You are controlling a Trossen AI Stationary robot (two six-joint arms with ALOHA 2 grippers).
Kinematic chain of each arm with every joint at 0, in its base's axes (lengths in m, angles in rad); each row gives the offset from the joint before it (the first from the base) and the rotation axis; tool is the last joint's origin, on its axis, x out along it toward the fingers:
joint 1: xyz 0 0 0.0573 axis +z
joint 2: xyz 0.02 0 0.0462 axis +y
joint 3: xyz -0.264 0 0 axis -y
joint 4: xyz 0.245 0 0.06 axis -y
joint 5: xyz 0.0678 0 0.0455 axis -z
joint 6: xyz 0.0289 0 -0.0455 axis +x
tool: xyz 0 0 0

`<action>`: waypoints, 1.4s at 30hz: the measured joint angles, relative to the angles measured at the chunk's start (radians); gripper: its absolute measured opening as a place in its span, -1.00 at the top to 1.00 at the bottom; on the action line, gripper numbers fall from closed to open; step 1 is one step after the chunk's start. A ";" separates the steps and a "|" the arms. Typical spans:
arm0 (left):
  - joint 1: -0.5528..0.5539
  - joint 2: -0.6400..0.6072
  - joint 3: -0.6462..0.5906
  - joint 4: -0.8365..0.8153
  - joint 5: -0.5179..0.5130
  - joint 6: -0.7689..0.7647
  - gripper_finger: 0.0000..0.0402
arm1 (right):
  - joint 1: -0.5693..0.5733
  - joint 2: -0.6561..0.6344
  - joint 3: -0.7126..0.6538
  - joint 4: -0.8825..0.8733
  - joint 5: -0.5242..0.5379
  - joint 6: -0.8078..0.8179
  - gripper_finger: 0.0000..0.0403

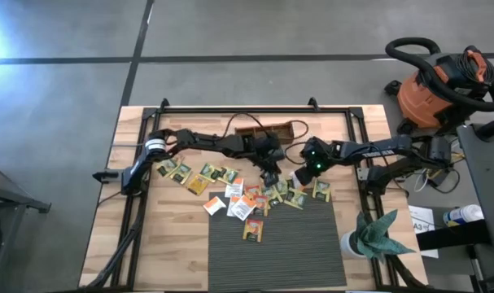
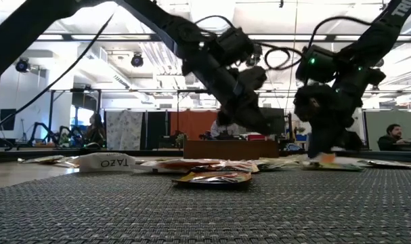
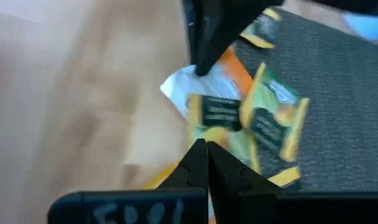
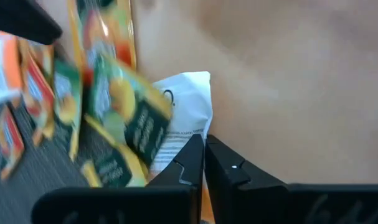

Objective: Pick & Place Tea
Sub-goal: Put the white tea bag into the right section of the wooden organizer

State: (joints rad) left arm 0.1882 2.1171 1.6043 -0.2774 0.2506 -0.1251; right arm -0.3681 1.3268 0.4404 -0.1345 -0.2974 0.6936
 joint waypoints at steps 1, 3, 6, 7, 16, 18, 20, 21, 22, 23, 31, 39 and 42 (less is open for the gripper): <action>0.004 -0.023 -0.001 -0.016 -0.025 0.009 1.00 | -0.003 -0.024 0.000 0.001 0.024 0.008 0.96; 0.013 -0.068 -0.003 -0.043 -0.074 0.030 1.00 | -0.009 -0.071 0.004 0.000 0.085 0.033 0.96; 0.029 -0.147 -0.006 -0.065 -0.139 0.047 1.00 | -0.023 -0.158 0.015 -0.001 0.213 0.072 0.96; 0.035 -0.172 -0.006 -0.068 -0.159 0.047 1.00 | -0.029 -0.187 0.022 0.003 0.271 0.085 0.96; 0.105 -0.339 -0.033 -0.065 -0.246 0.021 1.00 | -0.105 -0.258 0.088 0.145 0.382 0.057 0.96; 0.132 -0.356 -0.057 -0.067 -0.234 -0.027 1.00 | -0.107 -0.247 0.113 0.179 0.369 0.035 0.96; 0.164 -0.371 -0.086 -0.058 -0.187 -0.093 1.00 | -0.108 -0.238 0.135 0.229 0.364 0.014 0.96; 0.182 -0.381 -0.099 -0.039 -0.143 -0.126 1.00 | -0.108 -0.235 0.147 0.256 0.362 0.008 0.96; 0.200 -0.389 -0.115 -0.016 -0.095 -0.158 1.00 | -0.108 -0.234 0.159 0.279 0.359 0.005 0.96; 0.211 -0.392 -0.131 0.014 -0.050 -0.190 1.00 | -0.108 -0.231 0.169 0.297 0.357 0.005 0.96; 0.269 -0.426 -0.204 0.300 0.152 -0.403 0.67 | -0.108 -0.232 0.234 0.326 0.351 -0.017 0.96; 0.272 -0.433 -0.204 0.315 0.149 -0.379 0.35 | -0.108 -0.230 0.258 0.333 0.329 -0.025 0.96; 0.272 -0.431 -0.204 0.321 0.149 -0.366 0.35 | -0.103 -0.230 0.258 0.337 0.318 -0.018 0.96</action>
State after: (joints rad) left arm 0.4606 1.6865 1.3998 0.0435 0.3992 -0.4913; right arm -0.4707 1.0969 0.6983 0.2028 0.0202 0.6752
